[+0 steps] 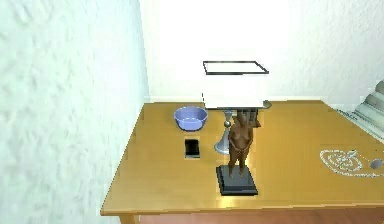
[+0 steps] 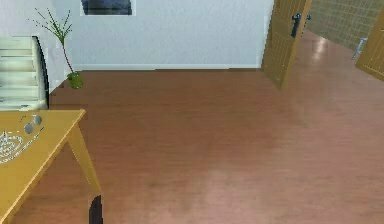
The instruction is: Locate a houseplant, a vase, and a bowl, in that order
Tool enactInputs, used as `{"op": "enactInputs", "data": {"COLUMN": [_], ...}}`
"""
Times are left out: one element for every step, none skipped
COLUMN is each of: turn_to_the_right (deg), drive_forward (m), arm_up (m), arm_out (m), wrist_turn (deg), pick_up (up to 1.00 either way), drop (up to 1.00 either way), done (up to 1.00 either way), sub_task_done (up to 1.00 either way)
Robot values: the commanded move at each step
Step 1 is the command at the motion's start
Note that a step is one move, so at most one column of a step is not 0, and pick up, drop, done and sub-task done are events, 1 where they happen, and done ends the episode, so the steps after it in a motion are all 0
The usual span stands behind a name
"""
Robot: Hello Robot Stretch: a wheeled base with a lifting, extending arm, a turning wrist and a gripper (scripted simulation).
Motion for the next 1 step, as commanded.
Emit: {"op": "enactInputs", "data": {"turn_to_the_right": [0.0], "drive_forward": [0.00], "arm_up": [0.00], "arm_out": [0.00], "wrist_turn": [0.0], "pick_up": [0.00], "drop": [0.00], "done": [1.00], "sub_task_done": [0.00]}}
